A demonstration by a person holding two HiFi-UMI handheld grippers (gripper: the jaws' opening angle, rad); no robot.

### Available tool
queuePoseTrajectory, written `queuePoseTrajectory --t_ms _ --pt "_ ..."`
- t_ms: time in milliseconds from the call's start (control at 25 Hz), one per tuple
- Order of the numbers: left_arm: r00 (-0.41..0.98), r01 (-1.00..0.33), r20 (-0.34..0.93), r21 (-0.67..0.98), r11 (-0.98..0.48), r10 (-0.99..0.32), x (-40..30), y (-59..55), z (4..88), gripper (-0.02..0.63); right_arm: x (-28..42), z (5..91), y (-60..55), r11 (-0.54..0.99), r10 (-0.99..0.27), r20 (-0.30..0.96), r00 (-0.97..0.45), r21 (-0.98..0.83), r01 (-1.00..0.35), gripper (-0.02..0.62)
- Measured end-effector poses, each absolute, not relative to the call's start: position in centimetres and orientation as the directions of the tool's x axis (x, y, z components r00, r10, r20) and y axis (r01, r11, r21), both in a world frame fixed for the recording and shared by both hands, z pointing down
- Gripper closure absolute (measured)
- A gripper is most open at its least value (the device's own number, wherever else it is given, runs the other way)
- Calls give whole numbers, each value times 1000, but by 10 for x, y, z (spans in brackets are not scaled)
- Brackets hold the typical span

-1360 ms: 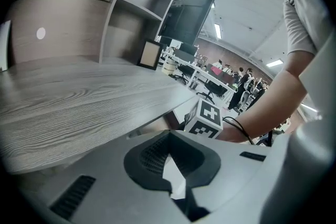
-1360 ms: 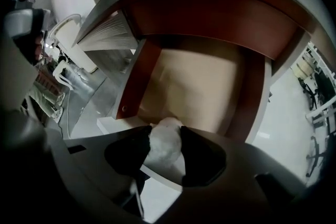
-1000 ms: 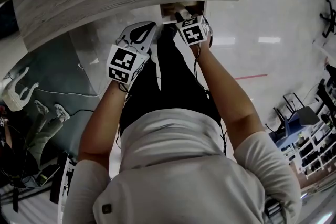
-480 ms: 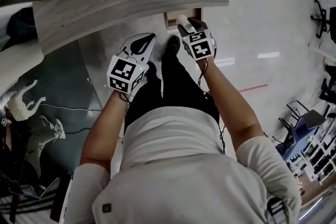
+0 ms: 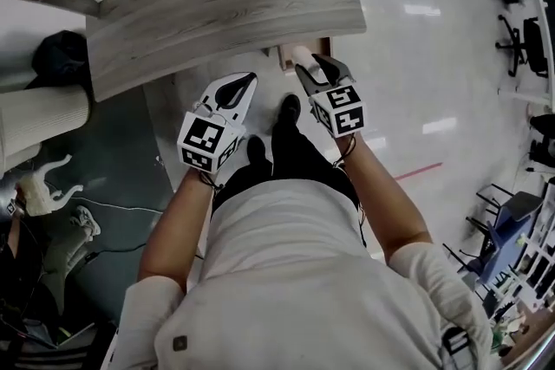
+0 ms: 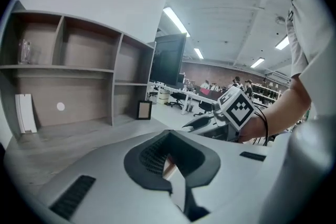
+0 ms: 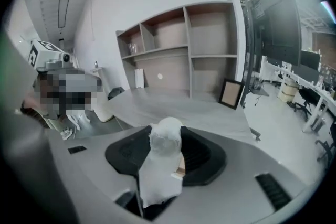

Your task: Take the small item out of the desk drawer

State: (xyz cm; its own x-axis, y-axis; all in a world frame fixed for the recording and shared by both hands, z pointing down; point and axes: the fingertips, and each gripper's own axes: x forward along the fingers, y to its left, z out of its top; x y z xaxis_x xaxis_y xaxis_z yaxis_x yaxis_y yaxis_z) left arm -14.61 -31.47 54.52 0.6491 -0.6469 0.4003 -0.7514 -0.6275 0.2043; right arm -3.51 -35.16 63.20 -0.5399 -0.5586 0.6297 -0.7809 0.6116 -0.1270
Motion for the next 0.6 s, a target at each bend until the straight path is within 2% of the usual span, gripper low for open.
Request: queuePoseTrajectory --t_ms 600 --pt "718 -683 240 67 -727 -653 -163 -225 428 595 -47 460 -260 606 -715 398 -574 -56 -794 416"
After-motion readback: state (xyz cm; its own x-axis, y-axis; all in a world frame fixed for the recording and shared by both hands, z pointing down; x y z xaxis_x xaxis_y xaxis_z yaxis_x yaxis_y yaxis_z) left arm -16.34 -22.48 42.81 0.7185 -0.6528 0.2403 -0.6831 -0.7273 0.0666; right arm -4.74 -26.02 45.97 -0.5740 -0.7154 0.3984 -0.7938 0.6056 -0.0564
